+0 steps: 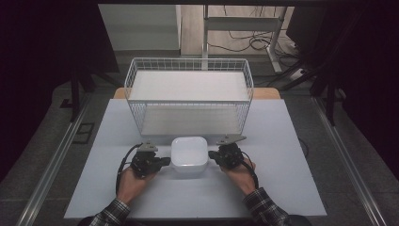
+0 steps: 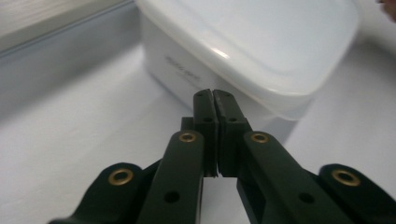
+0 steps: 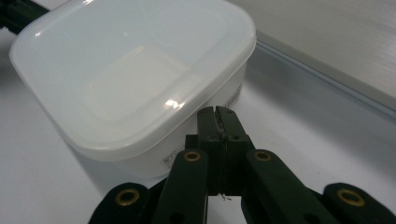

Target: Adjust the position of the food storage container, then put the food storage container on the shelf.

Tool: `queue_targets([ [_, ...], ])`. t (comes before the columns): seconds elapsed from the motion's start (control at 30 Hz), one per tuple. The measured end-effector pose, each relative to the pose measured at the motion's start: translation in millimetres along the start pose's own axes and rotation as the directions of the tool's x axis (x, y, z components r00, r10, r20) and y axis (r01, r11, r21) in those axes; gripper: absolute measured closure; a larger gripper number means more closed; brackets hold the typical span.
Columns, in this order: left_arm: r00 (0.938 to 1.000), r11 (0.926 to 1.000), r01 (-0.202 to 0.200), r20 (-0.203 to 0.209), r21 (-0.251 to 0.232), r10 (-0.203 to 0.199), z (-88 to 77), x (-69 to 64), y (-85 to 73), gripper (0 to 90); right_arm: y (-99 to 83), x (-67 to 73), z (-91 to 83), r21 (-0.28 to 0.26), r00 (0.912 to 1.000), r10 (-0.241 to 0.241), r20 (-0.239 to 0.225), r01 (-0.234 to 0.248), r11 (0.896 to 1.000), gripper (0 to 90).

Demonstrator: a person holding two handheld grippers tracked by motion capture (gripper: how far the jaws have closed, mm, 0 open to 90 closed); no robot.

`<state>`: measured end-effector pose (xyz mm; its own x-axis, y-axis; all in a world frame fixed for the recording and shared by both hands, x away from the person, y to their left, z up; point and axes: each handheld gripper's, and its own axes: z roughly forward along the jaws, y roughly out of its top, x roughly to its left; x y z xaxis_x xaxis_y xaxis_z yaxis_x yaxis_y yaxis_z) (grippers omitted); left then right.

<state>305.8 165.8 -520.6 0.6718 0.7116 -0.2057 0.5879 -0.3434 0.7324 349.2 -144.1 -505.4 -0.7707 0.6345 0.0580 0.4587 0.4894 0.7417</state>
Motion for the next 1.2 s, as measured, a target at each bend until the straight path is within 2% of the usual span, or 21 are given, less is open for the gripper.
queue_targets([
  [0.07,0.9999,1.0000,0.003,-0.011,-0.008,-0.003,-2.9,1.0,-0.2,85.9,0.0,0.7,-1.5,-0.001,0.9999,-0.012,0.007,0.012,1.000,88.9],
  [0.1,0.9997,0.9993,0.016,-0.016,-0.035,-0.017,-9.5,3.1,-1.1,81.8,-0.8,0.8,-6.1,-0.008,0.9996,-0.025,0.015,0.026,1.000,88.2],
  [0.13,0.9997,0.9993,0.016,-0.016,-0.035,-0.017,-9.5,3.1,-1.1,79.4,-0.8,0.8,-6.1,-0.008,0.9996,-0.025,0.015,0.026,1.000,88.2],
  [0.17,0.9996,0.9982,0.024,-0.016,-0.054,-0.025,-13.1,3.1,-2.2,79.4,-1.4,-0.1,-9.2,-0.013,0.9995,-0.028,0.018,0.028,1.000,87.3],
  [0.3,0.9994,0.9976,0.003,-0.035,-0.069,-0.006,-21.7,-0.1,-6.8,64.0,-5.6,-1.6,-22.3,-0.044,0.9994,-0.031,0.017,0.032,0.999,81.0],
  [0.33,0.9992,0.9974,-0.003,-0.040,-0.072,0.000,-23.4,-1.6,-8.0,56.4,-8.2,-0.3,-28.7,-0.052,0.9985,-0.046,0.031,0.048,0.998,75.9],
  [0.4,0.9990,0.9966,-0.005,-0.045,-0.082,0.002,-26.9,-4.3,-10.4,53.1,-9.7,0.4,-31.9,-0.055,0.9982,-0.051,0.031,0.052,0.997,72.9],
  [0.53,0.9992,0.9957,0.002,-0.039,-0.093,-0.005,-33.4,-8.7,-16.7,40.6,-16.7,4.5,-45.0,-0.062,0.9964,-0.069,0.049,0.072,0.995,55.7],
  [0.57,0.9992,0.9957,0.002,-0.039,-0.093,-0.005,-33.4,-8.7,-16.7,37.5,-16.7,4.5,-45.0,-0.062,0.9964,-0.069,0.049,0.072,0.995,55.7],
  [0.6,0.9987,0.9958,-0.007,-0.051,-0.092,0.002,-34.3,-9.9,-20.0,34.4,-19.6,5.8,-47.9,-0.057,0.9961,-0.072,0.051,0.075,0.996,48.8],
  [0.63,0.9987,0.9958,-0.007,-0.051,-0.092,0.002,-34.3,-9.9,-20.0,30.8,-19.6,5.8,-47.9,-0.057,0.9961,-0.072,0.051,0.075,0.996,48.8],
  [0.67,0.9979,0.9956,-0.017,-0.065,-0.092,0.011,-35.0,-10.8,-23.4,26.4,-23.6,6.9,-49.6,-0.054,0.9950,-0.082,0.058,0.085,0.995,40.7],
  [0.7,0.9979,0.9956,-0.017,-0.065,-0.092,0.011,-35.0,-10.8,-23.4,23.4,-23.6,6.9,-49.6,-0.054,0.9950,-0.082,0.058,0.085,0.995,40.7],
  [0.73,0.9973,0.9950,-0.017,-0.073,-0.099,0.010,-36.0,-11.0,-26.3,19.8,-27.9,7.6,-50.9,-0.044,0.9940,-0.088,0.065,0.091,0.995,32.4],
  [0.77,0.9973,0.9950,-0.017,-0.073,-0.099,0.010,-36.0,-11.0,-26.3,16.4,-27.9,7.6,-50.9,-0.044,0.9940,-0.088,0.065,0.091,0.995,32.4],
  [0.8,0.9974,0.9947,-0.009,-0.071,-0.103,0.002,-36.9,-10.5,-28.4,14.1,-32.0,7.7,-51.5,-0.046,0.9928,-0.096,0.071,0.099,0.994,25.0],
  [0.83,0.9974,0.9947,-0.009,-0.071,-0.103,0.002,-36.9,-10.5,-28.4,11.7,-32.0,7.7,-51.5,-0.046,0.9928,-0.096,0.071,0.099,0.994,25.0],
  [0.87,0.9976,0.9947,-0.005,-0.069,-0.102,-0.002,-37.1,-10.0,-29.0,9.7,-34.4,6.8,-51.0,-0.044,0.9926,-0.096,0.075,0.099,0.994,19.0],
  [0.9,0.9977,0.9948,-0.001,-0.067,-0.102,-0.006,-37.2,-9.4,-29.4,8.7,-35.0,6.6,-50.3,-0.047,0.9929,-0.090,0.078,0.093,0.995,16.9],
  [1.0,0.9981,0.9951,0.007,-0.060,-0.099,-0.013,-37.7,-7.9,-29.6,7.0,-34.8,5.5,-49.3,-0.049,0.9942,-0.081,0.071,0.084,0.995,14.0],
  [1.2,0.9978,0.9956,-0.009,-0.066,-0.093,0.003,-36.8,-7.1,-30.4,4.7,-34.6,5.0,-46.7,-0.051,0.9954,-0.073,0.061,0.076,0.996,8.3],
])
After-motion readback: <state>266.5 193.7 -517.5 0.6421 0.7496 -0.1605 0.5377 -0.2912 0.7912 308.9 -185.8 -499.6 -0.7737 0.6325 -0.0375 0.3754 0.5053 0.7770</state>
